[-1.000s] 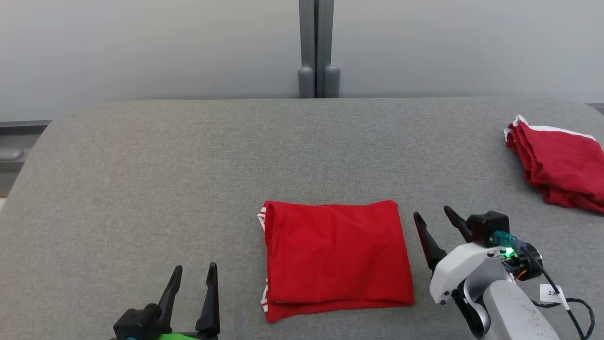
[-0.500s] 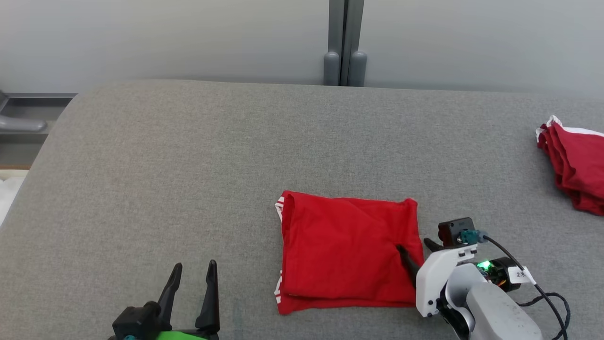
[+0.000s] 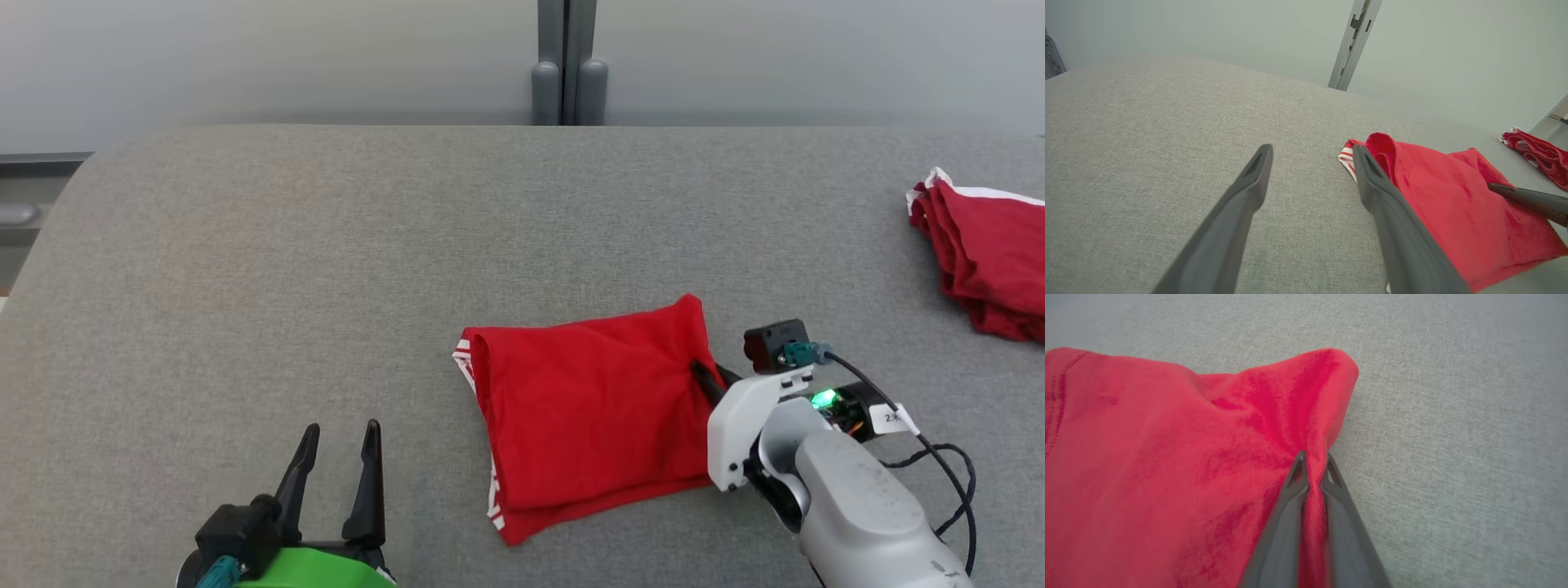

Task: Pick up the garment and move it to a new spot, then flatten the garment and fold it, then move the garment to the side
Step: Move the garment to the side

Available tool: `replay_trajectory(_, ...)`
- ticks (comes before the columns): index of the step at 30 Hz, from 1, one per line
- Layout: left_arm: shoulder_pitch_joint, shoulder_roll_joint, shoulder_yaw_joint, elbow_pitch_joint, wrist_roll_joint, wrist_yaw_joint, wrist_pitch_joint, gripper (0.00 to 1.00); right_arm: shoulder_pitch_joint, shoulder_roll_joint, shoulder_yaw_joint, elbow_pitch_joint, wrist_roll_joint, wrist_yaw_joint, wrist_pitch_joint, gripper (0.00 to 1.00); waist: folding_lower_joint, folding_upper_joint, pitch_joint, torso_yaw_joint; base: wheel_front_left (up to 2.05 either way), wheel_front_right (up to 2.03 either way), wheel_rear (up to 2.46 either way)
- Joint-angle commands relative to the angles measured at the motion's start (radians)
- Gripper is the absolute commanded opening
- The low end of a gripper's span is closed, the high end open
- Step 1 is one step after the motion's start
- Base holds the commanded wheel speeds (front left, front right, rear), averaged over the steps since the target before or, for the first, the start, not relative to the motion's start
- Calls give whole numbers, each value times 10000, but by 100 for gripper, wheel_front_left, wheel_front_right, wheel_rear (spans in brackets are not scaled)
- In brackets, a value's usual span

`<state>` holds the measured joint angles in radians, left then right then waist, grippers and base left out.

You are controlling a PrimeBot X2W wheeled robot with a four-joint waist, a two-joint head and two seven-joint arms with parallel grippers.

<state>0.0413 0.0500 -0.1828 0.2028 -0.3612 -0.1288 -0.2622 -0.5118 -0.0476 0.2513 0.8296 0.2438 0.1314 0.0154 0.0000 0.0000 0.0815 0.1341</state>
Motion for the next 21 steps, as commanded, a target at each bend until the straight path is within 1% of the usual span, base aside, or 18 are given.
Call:
replay_trajectory(1,-224,14,29,-76,60,13,-31,100,-172,-130,-126,49,-127,-17,-109,0,0,0,160,-328,0,0,0)
replay_trajectory(6,-472,13,-93,-229,173,7,-31,100,-619,-538,-521,-51,-421,-17,-263,0,0,0,393,-1067,0,0,0)
replay_trajectory(12,-764,16,-224,-401,276,-4,-31,100,-976,-1063,-802,-505,-623,-17,-171,0,0,0,802,-2179,0,0,0)
replay_trajectory(13,-833,16,-243,-443,280,-6,-31,100,-1037,-1149,-887,-668,-626,-17,-165,0,0,0,932,-2453,0,0,0)
replay_trajectory(16,-972,17,-250,-481,369,-12,-31,100,-1143,-1233,-992,-1016,-670,-17,-107,0,0,0,1227,-3051,0,0,0)
replay_trajectory(17,-1107,19,-268,-464,439,-16,-31,100,-1218,-1260,-1089,-1258,-684,-17,-90,0,0,0,1410,-3408,0,0,0)
replay_trajectory(21,-1408,23,-367,-374,600,-26,-31,100,-1249,-1243,-1305,-1637,-715,-17,-74,0,0,0,1699,-3922,0,0,0)
